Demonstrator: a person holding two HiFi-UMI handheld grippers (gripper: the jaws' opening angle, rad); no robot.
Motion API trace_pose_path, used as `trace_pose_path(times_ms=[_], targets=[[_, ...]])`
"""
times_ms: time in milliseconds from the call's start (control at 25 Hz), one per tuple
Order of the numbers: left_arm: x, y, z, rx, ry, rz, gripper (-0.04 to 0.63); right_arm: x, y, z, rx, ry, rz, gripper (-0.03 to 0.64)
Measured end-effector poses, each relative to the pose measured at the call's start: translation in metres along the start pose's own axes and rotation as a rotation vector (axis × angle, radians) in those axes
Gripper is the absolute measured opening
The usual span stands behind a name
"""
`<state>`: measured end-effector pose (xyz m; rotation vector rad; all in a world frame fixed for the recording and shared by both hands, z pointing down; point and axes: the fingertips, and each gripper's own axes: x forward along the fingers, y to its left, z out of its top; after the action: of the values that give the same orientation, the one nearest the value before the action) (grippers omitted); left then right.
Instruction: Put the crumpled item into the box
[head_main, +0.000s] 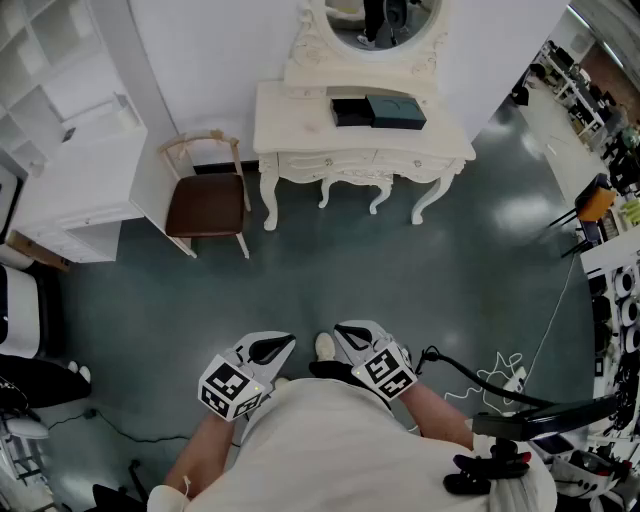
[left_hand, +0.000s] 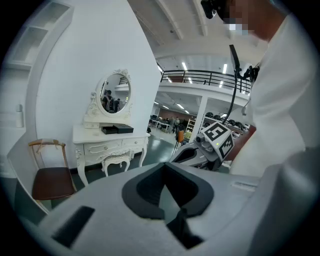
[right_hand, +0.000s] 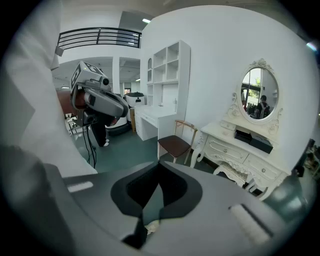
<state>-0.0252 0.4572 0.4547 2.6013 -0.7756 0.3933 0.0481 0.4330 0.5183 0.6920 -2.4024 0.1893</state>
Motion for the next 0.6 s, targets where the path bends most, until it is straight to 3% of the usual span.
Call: trace_pose_path(times_ms=[600], targets=[[0.105, 0.061, 0.065, 0.003, 0.009, 0.051, -0.001, 0.016, -0.143, 0.003, -0.014, -0.022, 0.027, 0.0]])
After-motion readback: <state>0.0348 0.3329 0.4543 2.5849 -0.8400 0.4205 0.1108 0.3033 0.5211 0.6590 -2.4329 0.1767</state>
